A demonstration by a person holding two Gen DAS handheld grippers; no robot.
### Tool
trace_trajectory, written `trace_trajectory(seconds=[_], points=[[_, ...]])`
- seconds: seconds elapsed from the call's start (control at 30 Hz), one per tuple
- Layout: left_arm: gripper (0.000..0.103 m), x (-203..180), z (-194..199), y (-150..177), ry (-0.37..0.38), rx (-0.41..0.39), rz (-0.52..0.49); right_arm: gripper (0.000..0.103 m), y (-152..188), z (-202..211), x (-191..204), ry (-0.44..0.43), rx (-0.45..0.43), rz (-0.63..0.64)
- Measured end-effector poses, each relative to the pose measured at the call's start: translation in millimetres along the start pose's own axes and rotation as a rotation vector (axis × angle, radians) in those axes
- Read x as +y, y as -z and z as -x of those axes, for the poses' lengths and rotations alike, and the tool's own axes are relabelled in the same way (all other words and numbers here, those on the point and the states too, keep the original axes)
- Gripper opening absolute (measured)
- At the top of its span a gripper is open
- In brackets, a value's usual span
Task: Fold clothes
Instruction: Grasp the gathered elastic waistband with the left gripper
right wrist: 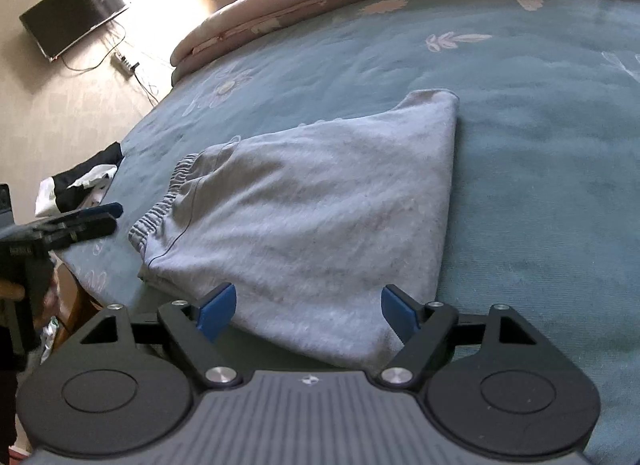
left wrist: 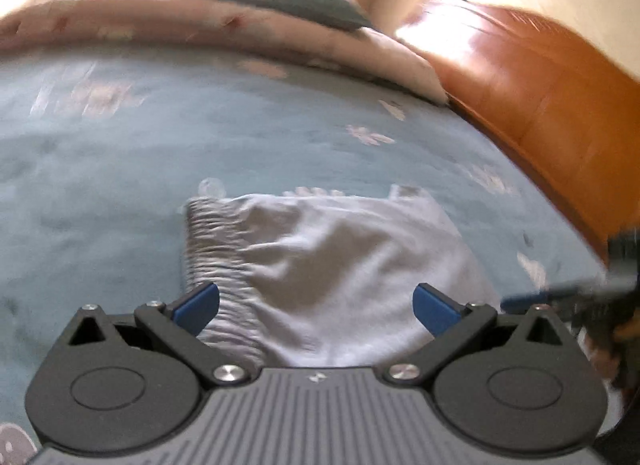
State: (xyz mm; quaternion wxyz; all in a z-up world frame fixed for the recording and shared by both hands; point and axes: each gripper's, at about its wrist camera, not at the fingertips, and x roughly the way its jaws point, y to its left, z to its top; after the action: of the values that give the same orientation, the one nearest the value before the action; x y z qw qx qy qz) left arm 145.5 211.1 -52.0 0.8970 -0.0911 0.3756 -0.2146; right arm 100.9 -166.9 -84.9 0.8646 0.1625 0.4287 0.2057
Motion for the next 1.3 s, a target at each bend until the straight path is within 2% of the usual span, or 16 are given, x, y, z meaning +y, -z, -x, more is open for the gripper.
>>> trace_trajectory(seconds=[0.07, 0.13, 0.23, 0.43, 0.5, 0.7, 0.93, 1.3], points=[[0.102, 17.9, -6.2, -5.2, -0.053, 0.013, 0.057, 0.083, -0.2, -1.6, -1.5, 0.005, 0.004, -0.005], [0.102, 32.3, -13.1, -7.5, -0.059, 0.037, 0.091, 0.083, -1.1, -2.9, -1.7, 0.014, 0.006, -0.003], [0.101, 56.7, -26.2, -6.5, 0.054, 0.065, 0.214, 0.083, -3.1, -3.9, -2.6, 0.022, 0.003, -0.006], [0.086, 106.4, -48.9, 10.4, 0.186, 0.115, 0.507, 0.084, -8.8, -7.6, -7.7, 0.039, -0.001, -0.026], [0.086, 118.4, -56.5, 17.5, 0.223, 0.139, 0.578, 0.084, -10.8, -11.1, -11.0, 0.048, 0.004, -0.035], [0.086, 125.8, -76.9, 19.8, 0.322, 0.156, 0.633, 0.084, -19.1, -20.2, -15.6, 0.063, 0.002, -0.043], [0.087, 133.8, -112.0, -9.5, 0.360, 0.165, 0.625, 0.084, -26.0, -23.6, -19.6, 0.085, -0.012, -0.057], [0.087, 129.3, -112.7, -6.3, 0.414, 0.225, 0.602, 0.084, -31.7, -25.4, -17.7, 0.128, -0.011, -0.029]])
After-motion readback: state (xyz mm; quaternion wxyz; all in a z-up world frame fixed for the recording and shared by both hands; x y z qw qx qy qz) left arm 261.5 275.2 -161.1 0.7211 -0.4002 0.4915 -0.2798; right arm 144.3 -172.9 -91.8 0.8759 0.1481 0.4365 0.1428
